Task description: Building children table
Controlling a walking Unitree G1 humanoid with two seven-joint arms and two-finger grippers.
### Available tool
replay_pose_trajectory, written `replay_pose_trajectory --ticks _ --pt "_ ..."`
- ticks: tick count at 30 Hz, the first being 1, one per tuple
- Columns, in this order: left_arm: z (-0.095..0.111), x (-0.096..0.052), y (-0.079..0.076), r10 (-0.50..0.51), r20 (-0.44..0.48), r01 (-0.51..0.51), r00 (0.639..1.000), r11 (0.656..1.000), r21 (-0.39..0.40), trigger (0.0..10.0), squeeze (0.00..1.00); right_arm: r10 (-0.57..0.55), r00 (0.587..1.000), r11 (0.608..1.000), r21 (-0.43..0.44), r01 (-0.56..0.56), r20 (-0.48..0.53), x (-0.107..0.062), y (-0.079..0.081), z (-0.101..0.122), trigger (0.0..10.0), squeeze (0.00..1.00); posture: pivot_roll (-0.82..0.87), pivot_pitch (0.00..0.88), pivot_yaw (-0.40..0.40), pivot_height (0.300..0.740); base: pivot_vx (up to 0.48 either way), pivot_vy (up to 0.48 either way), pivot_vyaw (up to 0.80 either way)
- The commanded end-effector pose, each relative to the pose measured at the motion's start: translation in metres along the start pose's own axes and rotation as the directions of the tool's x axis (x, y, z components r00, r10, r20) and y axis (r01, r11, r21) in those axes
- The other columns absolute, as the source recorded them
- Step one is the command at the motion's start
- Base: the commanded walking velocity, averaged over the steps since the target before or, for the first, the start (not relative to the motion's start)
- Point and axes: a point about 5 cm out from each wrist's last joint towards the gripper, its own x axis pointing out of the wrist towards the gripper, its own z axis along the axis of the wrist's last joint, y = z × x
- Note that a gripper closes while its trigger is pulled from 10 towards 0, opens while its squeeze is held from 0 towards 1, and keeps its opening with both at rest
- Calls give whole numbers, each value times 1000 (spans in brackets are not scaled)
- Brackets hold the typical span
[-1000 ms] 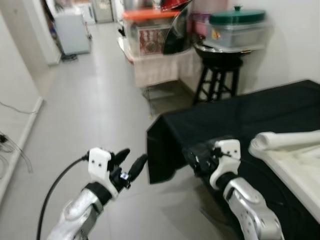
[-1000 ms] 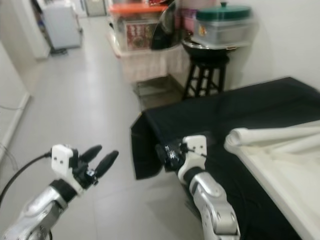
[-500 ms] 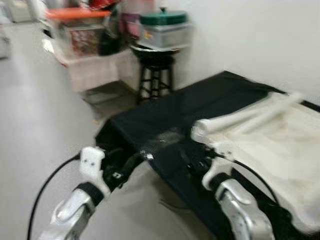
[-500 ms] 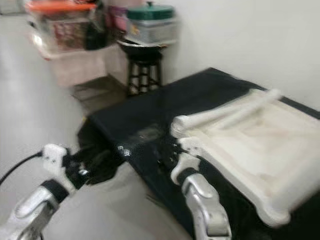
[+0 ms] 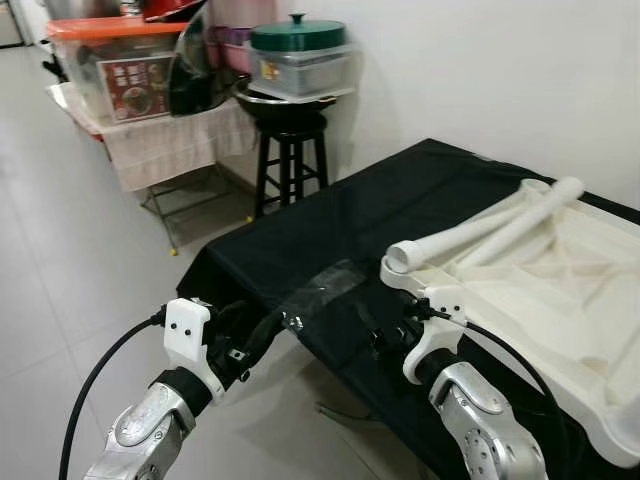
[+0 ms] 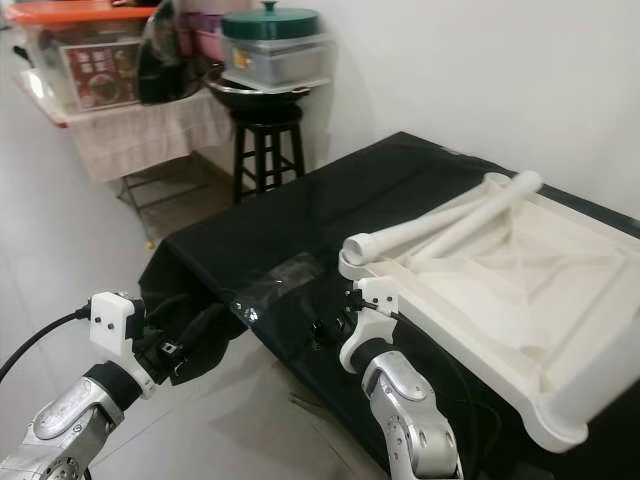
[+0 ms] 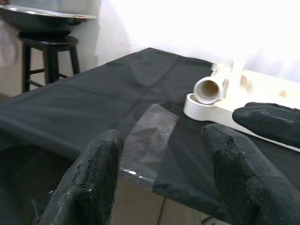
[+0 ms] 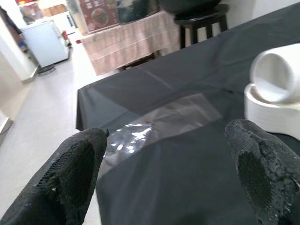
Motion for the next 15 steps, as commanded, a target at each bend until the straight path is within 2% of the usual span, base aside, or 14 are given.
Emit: replay_pose_trajectory --ticks 1,5,15 --pt "2 -1 0 -13 6 13 1000 1000 -8 10000 0 2 1000 1000 7 -2 14 0 0 1 10000 0 -6 0 -15 740 0 0 0" --pt "2 -1 0 -14 7 14 1000 1000 -9 10000 0 2 1000 1000 9 -2 14 0 0 1 10000 0 -6 0 -15 740 0 0 0" --pt "-1 0 0 -14 -16 14 1000 1000 -13 10000 0 1 1000 1000 12 -1 10 0 -1 0 10000 0 -10 0 -14 740 0 480 0"
